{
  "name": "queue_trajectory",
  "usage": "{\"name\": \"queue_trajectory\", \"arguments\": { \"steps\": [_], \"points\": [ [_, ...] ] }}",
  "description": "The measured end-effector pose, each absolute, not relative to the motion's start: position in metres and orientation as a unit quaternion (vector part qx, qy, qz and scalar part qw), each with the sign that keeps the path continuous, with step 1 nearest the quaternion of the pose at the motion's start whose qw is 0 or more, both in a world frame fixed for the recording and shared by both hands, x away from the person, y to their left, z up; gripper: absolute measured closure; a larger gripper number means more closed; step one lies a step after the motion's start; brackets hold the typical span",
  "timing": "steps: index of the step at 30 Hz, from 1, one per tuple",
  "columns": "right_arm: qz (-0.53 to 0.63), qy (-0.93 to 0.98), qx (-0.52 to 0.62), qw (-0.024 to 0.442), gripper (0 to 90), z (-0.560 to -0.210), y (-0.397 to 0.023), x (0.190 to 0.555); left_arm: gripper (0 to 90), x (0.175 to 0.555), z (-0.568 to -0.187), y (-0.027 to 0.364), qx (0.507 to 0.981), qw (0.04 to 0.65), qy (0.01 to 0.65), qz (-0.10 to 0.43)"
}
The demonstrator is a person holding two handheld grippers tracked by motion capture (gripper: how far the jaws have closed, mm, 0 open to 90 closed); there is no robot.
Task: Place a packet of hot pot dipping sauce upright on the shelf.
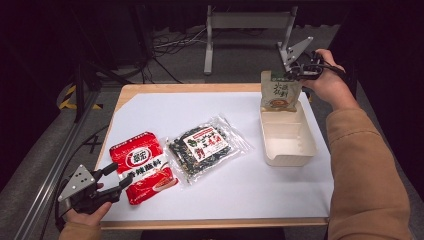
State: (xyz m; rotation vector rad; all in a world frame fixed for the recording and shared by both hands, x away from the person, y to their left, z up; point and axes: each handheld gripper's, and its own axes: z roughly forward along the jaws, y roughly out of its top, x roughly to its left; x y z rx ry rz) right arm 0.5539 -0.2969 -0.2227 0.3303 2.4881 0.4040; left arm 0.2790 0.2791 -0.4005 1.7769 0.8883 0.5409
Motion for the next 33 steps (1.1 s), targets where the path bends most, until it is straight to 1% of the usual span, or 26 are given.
{"name": "queue_trajectory", "arguments": {
  "steps": [9,14,17,33],
  "points": [
    [0.168,0.932,0.14,0.289,90.0,-0.231,-0.307,0.551,34.5,0.282,-0.401,0.277,0.741,0.516,0.367,0.223],
    [0.146,0.938,0.14,0.282,90.0,-0.233,-0.309,0.55,34.5,0.283,-0.401,0.276,0.742,0.516,0.366,0.222],
    [0.153,0.937,0.145,0.28,90.0,-0.236,-0.31,0.55,34.5,0.283,-0.401,0.276,0.742,0.517,0.365,0.223],
    [0.153,0.942,0.171,0.246,89.9,-0.257,-0.306,0.554,34.5,0.284,-0.401,0.277,0.741,0.519,0.366,0.221]
  ]
}}
